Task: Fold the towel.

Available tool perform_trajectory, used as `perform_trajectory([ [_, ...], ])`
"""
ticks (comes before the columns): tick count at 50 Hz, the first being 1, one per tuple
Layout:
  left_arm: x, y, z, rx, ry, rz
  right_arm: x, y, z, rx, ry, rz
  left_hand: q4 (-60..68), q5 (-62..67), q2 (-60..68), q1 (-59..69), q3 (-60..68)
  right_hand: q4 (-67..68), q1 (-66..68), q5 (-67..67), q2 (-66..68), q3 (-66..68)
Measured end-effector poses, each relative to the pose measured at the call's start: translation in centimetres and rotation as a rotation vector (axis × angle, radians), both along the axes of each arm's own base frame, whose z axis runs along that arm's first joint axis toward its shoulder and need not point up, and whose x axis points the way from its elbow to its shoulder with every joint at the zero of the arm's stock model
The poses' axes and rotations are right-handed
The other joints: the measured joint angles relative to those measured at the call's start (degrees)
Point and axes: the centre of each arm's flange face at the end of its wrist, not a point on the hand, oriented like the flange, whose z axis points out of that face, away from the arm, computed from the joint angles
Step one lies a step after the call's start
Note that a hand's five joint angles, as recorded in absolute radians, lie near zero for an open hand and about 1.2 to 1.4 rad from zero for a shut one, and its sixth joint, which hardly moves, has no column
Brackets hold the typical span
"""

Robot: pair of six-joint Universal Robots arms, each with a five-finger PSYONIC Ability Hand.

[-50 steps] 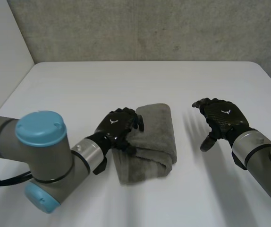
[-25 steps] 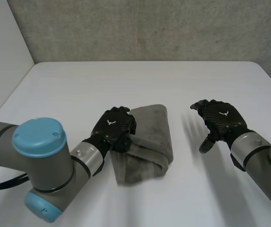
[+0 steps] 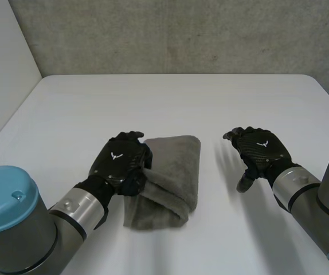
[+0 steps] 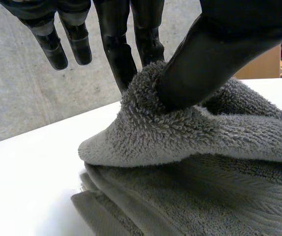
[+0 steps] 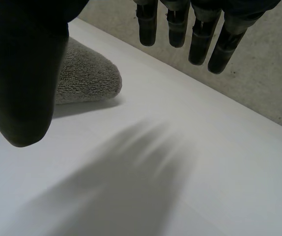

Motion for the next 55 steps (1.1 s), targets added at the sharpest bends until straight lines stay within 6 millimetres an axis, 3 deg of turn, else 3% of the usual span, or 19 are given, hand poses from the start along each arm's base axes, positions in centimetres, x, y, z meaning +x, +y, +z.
perform_trajectory([
  [18,1.5,-1.5,-3.1,0.002,-0.073,0.059,0.3,0.3,-0.1,0.003,0.0,0.017,0.0,0.3,0.0,0.0,0.0,0.0,0.0,0.0,0.0,0.0],
  [25,1.5,-0.6,-4.6,0.042,-0.102,0.042,0.5,0.4,-0.1,0.003,0.001,0.024,0.0,0.3,0.0,0.0,0.0,0.0,0.0,0.0,0.0,0.0],
  [41,1.9,1.2,-5.3,0.05,-0.155,0.011,1.2,0.7,-0.2,-0.021,0.037,0.054,0.0,0.3,0.0,0.0,0.0,0.0,0.0,0.0,0.0,0.0],
  [44,1.9,1.4,-5.2,0.039,-0.167,0.004,1.4,0.7,0.0,-0.028,0.039,0.06,0.0,-9.0,-6.4,-6.2,0.0,0.0,0.0,0.0,0.0,0.0],
  [48,1.8,1.0,-4.2,0.0,-0.155,0.007,1.6,0.5,0.4,-0.04,0.034,0.062,0.0,-45.1,-42.7,-42.7,0.0,0.0,0.0,0.0,0.0,0.0],
  [50,1.7,0.5,-3.2,-0.032,-0.138,0.016,1.7,0.3,0.7,-0.049,0.027,0.06,0.0,-59.2,-55.7,-54.1,0.0,0.0,0.0,0.0,0.0,0.0],
  [55,1.7,-1.5,-0.3,-0.127,-0.083,0.056,2.0,-0.2,1.7,-0.064,-0.007,0.045,0.0,-61.3,-57.1,-55.1,0.0,0.0,0.0,0.0,0.0,0.0],
])
